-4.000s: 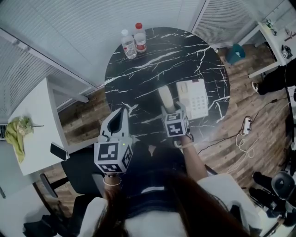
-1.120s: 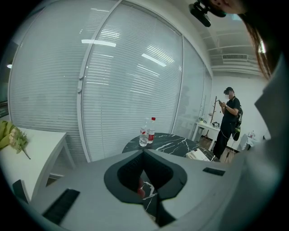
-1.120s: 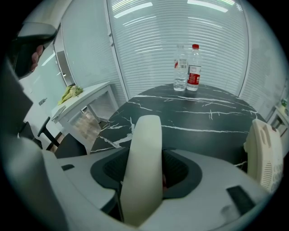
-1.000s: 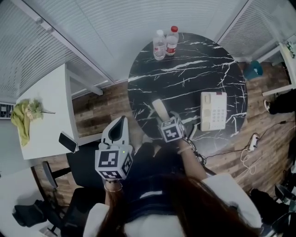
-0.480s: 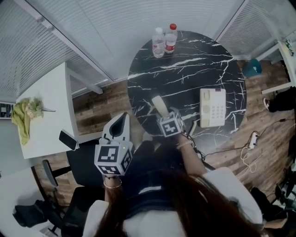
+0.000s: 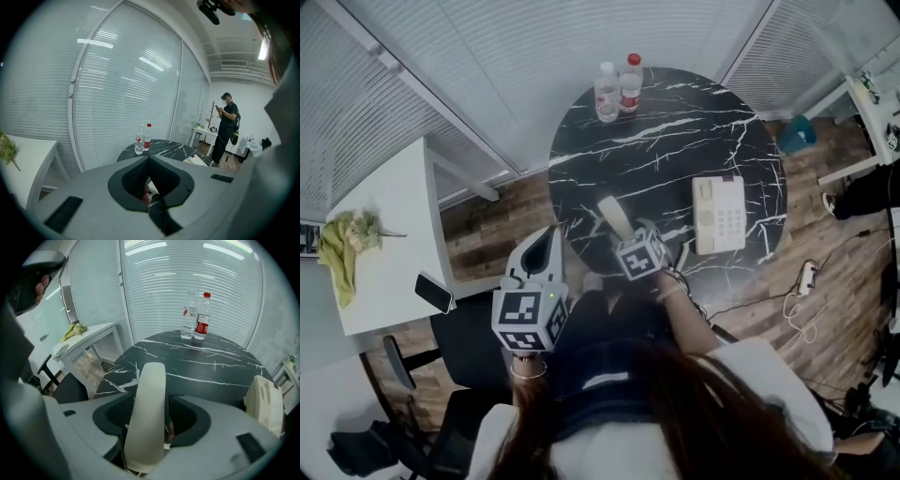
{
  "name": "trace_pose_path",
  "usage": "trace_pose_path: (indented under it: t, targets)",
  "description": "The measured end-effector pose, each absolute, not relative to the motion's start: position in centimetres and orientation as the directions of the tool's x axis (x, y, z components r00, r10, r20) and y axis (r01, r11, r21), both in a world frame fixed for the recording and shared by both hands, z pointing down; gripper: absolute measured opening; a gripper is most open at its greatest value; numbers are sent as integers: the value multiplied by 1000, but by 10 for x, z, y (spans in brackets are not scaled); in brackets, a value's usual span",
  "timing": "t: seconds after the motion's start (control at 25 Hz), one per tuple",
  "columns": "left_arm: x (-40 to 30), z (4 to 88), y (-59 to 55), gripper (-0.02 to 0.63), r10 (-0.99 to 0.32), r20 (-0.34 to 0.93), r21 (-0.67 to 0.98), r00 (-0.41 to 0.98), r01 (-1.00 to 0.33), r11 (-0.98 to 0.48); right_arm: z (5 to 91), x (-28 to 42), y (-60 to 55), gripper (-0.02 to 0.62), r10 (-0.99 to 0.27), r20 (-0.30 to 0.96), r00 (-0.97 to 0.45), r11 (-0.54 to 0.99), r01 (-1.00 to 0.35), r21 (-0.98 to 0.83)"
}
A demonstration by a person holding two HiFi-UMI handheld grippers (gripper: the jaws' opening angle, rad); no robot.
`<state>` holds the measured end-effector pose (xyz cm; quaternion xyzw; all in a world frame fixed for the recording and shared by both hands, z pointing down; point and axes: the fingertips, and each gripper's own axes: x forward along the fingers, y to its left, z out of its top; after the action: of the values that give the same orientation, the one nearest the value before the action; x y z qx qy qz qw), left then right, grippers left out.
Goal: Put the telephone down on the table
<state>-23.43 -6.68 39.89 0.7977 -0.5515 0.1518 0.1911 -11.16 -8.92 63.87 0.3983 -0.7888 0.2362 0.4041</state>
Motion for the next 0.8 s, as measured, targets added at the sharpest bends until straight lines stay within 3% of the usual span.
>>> trace_pose_path:
  t: [0.4, 0.8]
  targets:
    - [-227, 399, -69, 0, -825, 436, 163, 361, -933, -322, 626, -102, -81, 247, -429, 836, -342, 605, -796, -15]
    - [-209, 403, -74, 0, -817, 430, 185, 385, -923, -338, 607, -90, -82, 172, -478, 793, -377, 579, -814, -38]
